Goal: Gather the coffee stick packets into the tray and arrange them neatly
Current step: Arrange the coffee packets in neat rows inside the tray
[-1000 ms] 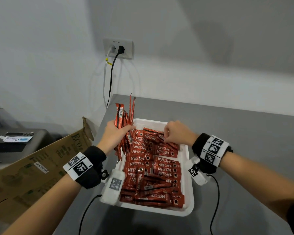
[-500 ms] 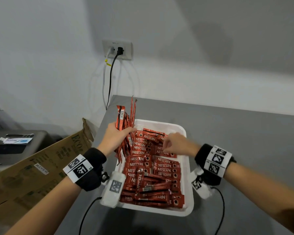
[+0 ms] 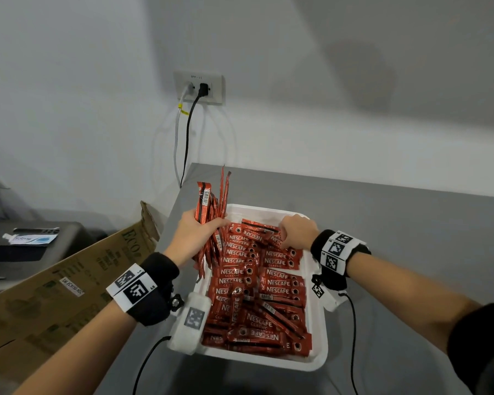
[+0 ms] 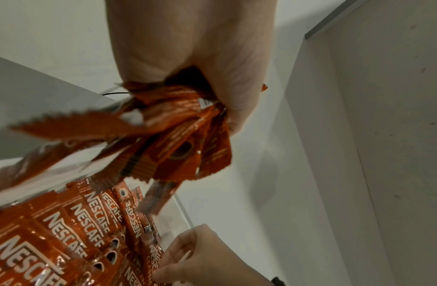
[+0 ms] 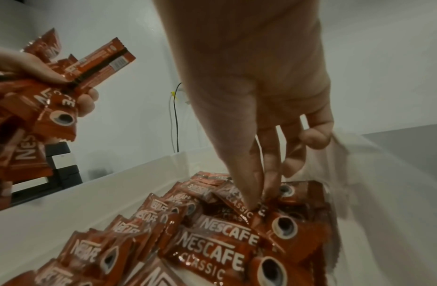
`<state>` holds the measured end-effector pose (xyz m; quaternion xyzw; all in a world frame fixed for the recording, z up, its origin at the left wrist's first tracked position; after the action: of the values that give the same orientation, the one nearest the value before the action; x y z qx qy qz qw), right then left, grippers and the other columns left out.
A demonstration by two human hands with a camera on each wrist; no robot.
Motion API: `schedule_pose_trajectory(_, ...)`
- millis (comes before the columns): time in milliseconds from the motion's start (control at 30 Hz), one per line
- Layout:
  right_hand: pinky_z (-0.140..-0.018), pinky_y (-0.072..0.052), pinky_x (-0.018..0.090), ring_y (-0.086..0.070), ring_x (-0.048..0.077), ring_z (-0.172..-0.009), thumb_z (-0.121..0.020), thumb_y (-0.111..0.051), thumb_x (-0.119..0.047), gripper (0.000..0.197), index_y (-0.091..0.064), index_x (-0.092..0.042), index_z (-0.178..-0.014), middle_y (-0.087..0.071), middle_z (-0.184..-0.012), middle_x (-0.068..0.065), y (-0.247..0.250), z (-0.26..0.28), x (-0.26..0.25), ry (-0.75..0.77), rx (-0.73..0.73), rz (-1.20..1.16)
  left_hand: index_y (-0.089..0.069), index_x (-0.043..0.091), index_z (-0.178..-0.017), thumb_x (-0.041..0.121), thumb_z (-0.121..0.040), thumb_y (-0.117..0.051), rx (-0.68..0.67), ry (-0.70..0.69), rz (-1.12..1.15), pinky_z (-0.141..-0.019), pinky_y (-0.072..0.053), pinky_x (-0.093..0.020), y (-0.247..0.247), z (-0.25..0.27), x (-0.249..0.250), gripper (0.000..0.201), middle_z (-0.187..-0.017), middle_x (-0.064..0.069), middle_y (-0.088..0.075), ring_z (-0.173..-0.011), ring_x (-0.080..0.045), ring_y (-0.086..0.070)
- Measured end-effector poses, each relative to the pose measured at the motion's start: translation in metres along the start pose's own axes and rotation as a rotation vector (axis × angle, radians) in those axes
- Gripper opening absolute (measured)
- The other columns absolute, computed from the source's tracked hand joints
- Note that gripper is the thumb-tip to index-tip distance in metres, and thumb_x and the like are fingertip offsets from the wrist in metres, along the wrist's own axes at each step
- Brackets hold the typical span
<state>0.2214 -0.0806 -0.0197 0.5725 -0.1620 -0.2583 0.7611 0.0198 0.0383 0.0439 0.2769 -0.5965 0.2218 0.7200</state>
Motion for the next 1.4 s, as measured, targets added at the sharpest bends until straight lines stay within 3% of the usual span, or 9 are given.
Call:
schedule_pose_trajectory(100,-0.072,-0.054,0.030,-0.062,0.019,-0.081,-0.082,-0.060,-0.019,0.007,-0.058,-0.013,-0.078,-0.062,-0.080,0.001,0.002,0.001,-0.001,0.003,0.001,-0.005,-0.058,0.017,-0.086,0.014,-0.085,-0.063,-0.009,0.005,-0.002,-0.072,-0.050,-0.023,-0.002,0.000,0.000,0.006,-0.086,-0.004,-0.066,-0.079,-0.016,-0.065)
schedule_pose_trajectory(267,-0.073,-0.053,0.029,-0.060,0.017,-0.078,-0.075,-0.074,-0.036,0.026,-0.058,-0.017,-0.080,-0.062,-0.083,-0.002,0.005,0.003,-0.010,0.007,-0.042,0.079,-0.058,0.017,-0.087,0.014,-0.085,-0.064,-0.014,0.001,0.000,-0.077,-0.051,-0.025,-0.003,0.001,0.001,0.007,-0.087,-0.004,-0.066,-0.081,-0.017,-0.065)
schedule_pose_trajectory(400,-0.079,-0.055,0.033,-0.063,0.018,-0.081,-0.074,-0.076,-0.030,0.024,-0.066,-0.012,-0.086,-0.069,-0.090,0.001,0.006,0.003,-0.010,0.014,-0.070,0.068,-0.058,0.017,-0.087,0.014,-0.085,-0.063,-0.016,0.005,-0.002,-0.075,-0.052,-0.025,-0.003,0.001,0.002,0.006,-0.087,-0.004,-0.066,-0.080,-0.017,-0.066)
schedule_pose_trajectory(533,-0.079,-0.056,0.032,-0.066,0.020,-0.083,-0.075,-0.076,-0.013,0.011,-0.067,-0.007,-0.077,-0.071,-0.091,0.007,0.009,0.005,-0.003,0.000,-0.055,-0.095,-0.058,0.018,-0.086,0.013,-0.085,-0.063,-0.011,0.000,0.004,-0.072,-0.051,-0.023,-0.001,0.001,0.001,0.007,-0.085,-0.003,-0.066,-0.078,-0.015,-0.065)
schedule_pose_trajectory(733,-0.063,-0.052,0.017,-0.059,0.006,-0.060,-0.076,-0.076,-0.006,0.013,-0.071,0.001,-0.085,-0.071,-0.085,0.009,-0.004,0.021,-0.004,0.041,-0.204,-0.223,-0.058,0.017,-0.087,0.014,-0.085,-0.063,-0.011,0.003,0.002,-0.073,-0.052,-0.024,-0.002,0.000,0.000,0.007,-0.086,-0.004,-0.066,-0.079,-0.017,-0.065)
schedule_pose_trajectory(900,-0.078,-0.057,0.031,-0.069,0.022,-0.085,-0.074,-0.077,-0.006,0.015,-0.071,0.003,-0.085,-0.072,-0.090,0.013,-0.010,0.022,-0.013,0.059,-0.190,-0.158,-0.058,0.016,-0.087,0.013,-0.085,-0.063,-0.016,0.001,0.007,-0.073,-0.052,-0.024,-0.002,0.000,0.002,0.006,-0.087,-0.005,-0.067,-0.079,-0.017,-0.066)
schedule_pose_trajectory(1133,-0.074,-0.059,0.032,-0.068,0.019,-0.073,-0.074,-0.079,-0.010,0.017,-0.071,0.002,-0.083,-0.072,-0.084,0.012,-0.014,0.020,-0.016,0.070,-0.260,-0.163,-0.059,0.017,-0.086,0.013,-0.084,-0.064,-0.018,-0.001,0.001,-0.071,-0.051,-0.023,-0.003,0.000,0.002,0.007,-0.085,-0.004,-0.067,-0.078,-0.016,-0.066)
schedule_pose_trajectory(1233,-0.066,-0.058,0.030,-0.062,0.014,-0.056,-0.079,-0.072,-0.010,0.013,-0.070,0.002,-0.083,-0.070,-0.076,0.010,-0.001,0.017,-0.011,0.031,-0.210,-0.165,-0.058,0.018,-0.085,0.012,-0.085,-0.063,-0.019,-0.002,0.002,-0.069,-0.051,-0.021,-0.002,0.000,0.002,0.008,-0.084,-0.003,-0.066,-0.077,-0.015,-0.065)
schedule_pose_trajectory(1400,-0.076,-0.057,0.040,-0.067,0.026,-0.082,-0.082,-0.057,-0.007,0.010,-0.066,-0.004,-0.085,-0.069,-0.087,0.009,0.017,-0.001,-0.010,0.030,-0.001,-0.141,-0.057,0.018,-0.085,0.013,-0.085,-0.063,-0.021,-0.003,-0.002,-0.069,-0.050,-0.021,-0.003,-0.001,0.001,0.008,-0.083,-0.003,-0.066,-0.076,-0.015,-0.065)
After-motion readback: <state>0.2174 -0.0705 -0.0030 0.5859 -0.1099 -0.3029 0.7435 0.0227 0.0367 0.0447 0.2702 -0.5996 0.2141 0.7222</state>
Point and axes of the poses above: each hand's wrist, its own z-axis away from the middle knuckle, its own y-axis out of the back of the hand, x = y × z, the point moved 3 cm from there along -z, towards the middle knuckle
